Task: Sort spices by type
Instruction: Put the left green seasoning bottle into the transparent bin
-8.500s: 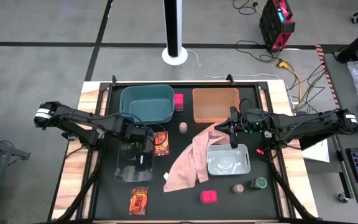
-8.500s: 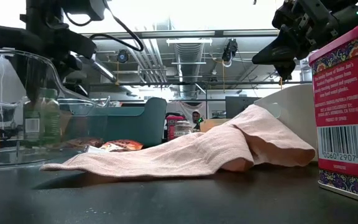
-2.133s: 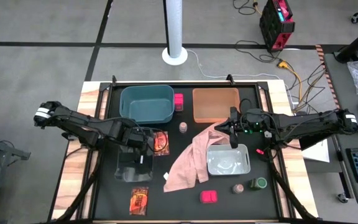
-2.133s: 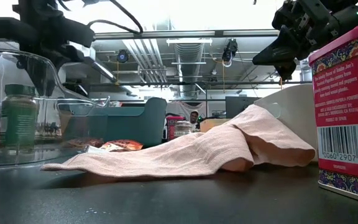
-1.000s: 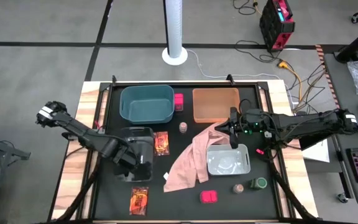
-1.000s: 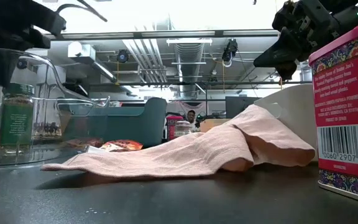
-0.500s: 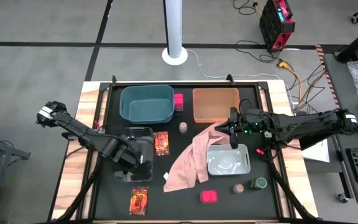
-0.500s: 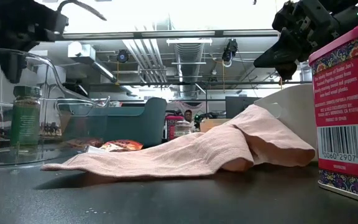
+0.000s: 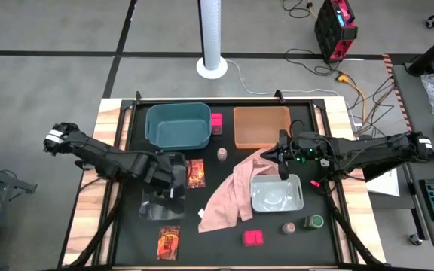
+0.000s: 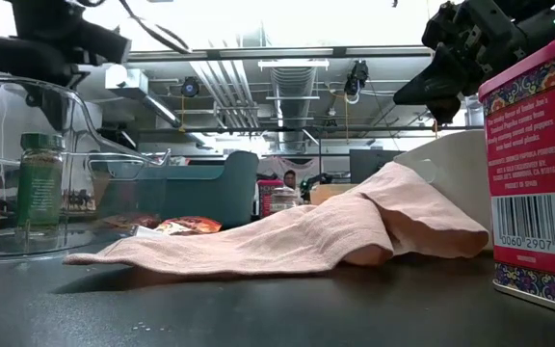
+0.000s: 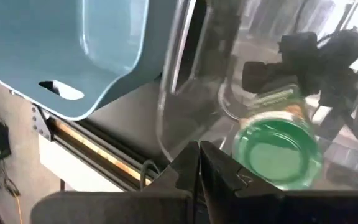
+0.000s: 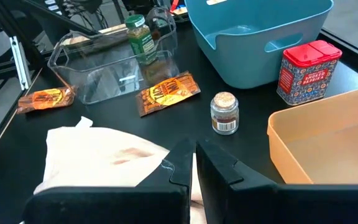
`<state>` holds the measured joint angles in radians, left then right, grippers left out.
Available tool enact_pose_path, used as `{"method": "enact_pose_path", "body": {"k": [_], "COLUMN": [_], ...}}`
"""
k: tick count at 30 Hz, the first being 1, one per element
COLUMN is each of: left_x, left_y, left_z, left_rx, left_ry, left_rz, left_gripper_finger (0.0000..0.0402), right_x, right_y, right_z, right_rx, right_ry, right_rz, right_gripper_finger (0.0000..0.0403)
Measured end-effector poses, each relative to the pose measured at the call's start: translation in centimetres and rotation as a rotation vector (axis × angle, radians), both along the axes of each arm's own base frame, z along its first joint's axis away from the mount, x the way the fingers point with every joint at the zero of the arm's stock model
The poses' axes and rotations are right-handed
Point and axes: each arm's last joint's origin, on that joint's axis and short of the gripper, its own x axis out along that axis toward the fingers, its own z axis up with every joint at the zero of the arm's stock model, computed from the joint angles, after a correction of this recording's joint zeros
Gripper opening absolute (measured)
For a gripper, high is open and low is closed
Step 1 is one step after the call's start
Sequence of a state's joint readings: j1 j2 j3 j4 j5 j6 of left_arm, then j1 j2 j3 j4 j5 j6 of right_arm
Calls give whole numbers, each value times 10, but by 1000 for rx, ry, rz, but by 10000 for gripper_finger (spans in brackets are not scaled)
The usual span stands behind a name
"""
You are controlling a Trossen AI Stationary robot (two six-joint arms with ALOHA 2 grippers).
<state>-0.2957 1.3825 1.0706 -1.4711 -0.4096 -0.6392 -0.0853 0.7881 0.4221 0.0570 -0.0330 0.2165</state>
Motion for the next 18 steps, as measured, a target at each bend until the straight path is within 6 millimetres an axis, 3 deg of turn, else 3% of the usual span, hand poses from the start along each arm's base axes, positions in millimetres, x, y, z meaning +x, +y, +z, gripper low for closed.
{"method": "enact_pose_path", "body": {"k": [8, 18], "left_x": [6, 12], "left_y": [19, 17], "left_z": [0, -3], "left_rx": [-69, -170], "left_ry": [5, -32], "left_rz": [28, 4], "left_gripper_finger": [0, 0], "right_x": [0, -1], "right_y": [0, 0], "right_z": [0, -4], "right_rx": [0, 2], "right_ry": [1, 12], "right_rz": [0, 0], "right_gripper_finger": [13, 13]}}
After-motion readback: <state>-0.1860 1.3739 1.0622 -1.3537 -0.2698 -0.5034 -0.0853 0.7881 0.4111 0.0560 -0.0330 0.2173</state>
